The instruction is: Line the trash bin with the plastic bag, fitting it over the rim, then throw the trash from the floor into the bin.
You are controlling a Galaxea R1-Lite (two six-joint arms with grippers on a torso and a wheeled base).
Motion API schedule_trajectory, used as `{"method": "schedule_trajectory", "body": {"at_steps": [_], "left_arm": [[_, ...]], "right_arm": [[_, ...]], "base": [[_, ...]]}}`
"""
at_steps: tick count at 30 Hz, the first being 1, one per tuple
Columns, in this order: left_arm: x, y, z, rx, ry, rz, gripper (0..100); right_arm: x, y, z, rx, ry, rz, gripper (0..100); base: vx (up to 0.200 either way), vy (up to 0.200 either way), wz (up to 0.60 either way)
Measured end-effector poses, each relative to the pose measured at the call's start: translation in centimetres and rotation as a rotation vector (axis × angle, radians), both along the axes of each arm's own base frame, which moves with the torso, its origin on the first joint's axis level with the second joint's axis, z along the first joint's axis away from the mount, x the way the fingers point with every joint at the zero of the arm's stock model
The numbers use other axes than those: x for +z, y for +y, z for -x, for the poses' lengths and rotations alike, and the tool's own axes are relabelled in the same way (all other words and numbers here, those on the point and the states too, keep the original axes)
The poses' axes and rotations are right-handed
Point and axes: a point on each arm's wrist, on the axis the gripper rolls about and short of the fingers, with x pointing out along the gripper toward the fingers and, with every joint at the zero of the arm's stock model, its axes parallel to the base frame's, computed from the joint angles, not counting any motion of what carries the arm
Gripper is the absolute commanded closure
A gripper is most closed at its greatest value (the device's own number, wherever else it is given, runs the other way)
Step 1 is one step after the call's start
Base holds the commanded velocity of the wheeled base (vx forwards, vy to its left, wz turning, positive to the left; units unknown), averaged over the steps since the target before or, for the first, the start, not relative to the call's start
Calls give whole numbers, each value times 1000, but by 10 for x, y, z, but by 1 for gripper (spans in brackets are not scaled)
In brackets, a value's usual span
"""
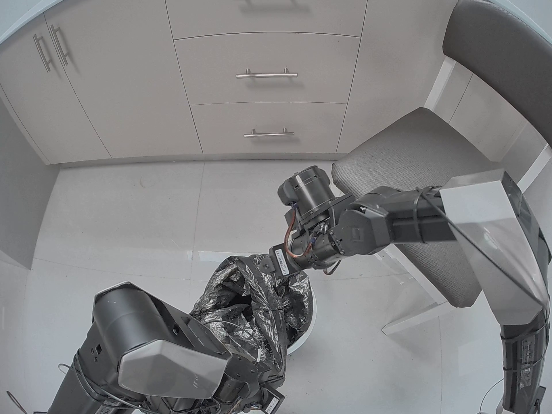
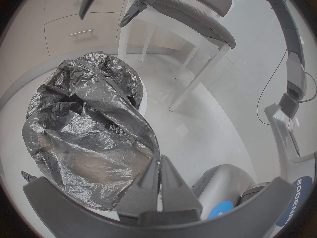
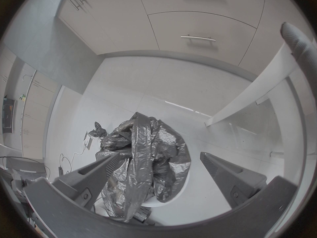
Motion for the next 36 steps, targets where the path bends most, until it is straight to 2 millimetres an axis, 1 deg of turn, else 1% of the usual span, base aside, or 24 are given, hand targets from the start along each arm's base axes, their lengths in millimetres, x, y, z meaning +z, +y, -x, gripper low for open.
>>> {"method": "schedule_trajectory", "body": {"at_steps": [9,16,30,36], "left_arm": [[-2,-3,0,-5,-2,2,100],[-2,-3,0,-6,-3,2,100],[-3,-4,0,-5,-4,3,100],[-3,-3,0,-4,-2,2,100]], "right_arm": [[-21,29,12,32,33,1,0],[-37,43,18,50,53,15,0],[-66,57,25,20,52,78,0],[-74,59,23,-42,5,124,0]], "base": [[0,0,0],[0,0,0],[0,0,0],[0,0,0]]}}
